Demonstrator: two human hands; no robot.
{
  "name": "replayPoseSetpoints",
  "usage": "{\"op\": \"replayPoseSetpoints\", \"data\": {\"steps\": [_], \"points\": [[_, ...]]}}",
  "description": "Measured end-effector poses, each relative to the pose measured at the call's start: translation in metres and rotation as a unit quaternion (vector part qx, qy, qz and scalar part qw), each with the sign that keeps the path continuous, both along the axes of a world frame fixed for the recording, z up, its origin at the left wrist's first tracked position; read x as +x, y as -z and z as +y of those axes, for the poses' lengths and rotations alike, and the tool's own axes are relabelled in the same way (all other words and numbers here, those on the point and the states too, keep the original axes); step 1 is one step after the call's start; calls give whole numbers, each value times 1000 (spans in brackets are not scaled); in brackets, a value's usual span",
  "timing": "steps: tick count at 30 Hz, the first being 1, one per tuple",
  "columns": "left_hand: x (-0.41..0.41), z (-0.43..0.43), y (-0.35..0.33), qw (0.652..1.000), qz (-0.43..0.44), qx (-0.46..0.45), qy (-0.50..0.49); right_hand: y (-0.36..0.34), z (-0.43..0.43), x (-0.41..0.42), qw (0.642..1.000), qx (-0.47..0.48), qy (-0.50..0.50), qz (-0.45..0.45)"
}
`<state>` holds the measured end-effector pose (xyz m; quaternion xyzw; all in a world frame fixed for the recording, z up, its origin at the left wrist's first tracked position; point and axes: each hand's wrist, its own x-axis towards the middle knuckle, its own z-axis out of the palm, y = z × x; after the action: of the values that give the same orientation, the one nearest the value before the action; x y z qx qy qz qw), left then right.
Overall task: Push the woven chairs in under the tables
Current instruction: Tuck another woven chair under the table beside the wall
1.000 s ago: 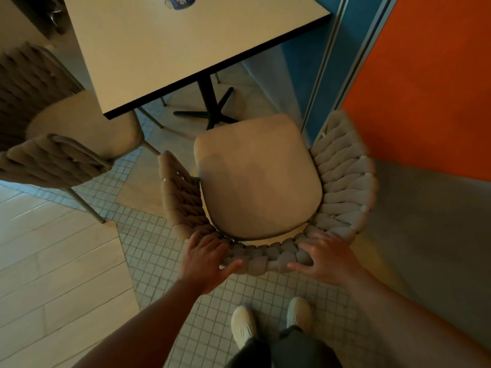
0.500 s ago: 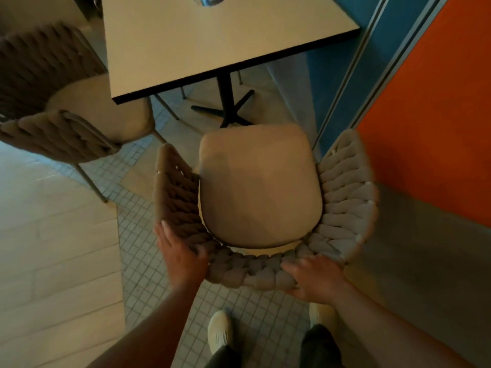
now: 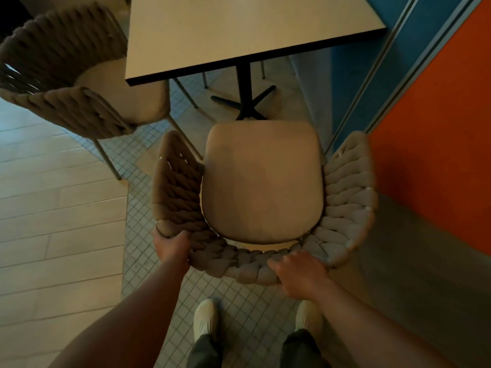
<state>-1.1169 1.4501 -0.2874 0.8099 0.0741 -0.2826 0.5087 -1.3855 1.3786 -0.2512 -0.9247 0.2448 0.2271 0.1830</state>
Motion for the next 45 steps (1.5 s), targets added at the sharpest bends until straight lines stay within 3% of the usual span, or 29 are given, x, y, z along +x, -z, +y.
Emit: {"op": "replayPoseSetpoints", "data": {"steps": [20,38,45], "points": [[-83,-54,12,998,27,-15,-47,-9,-99,-68,998,-55,-25,15],[-71,-57,3,997,63,-17,-40,-8,-93,-59,997,-18,61,37],[-55,-67,1,998,40,-5,-37,5,-96,-47,997,-25,64,36]]}}
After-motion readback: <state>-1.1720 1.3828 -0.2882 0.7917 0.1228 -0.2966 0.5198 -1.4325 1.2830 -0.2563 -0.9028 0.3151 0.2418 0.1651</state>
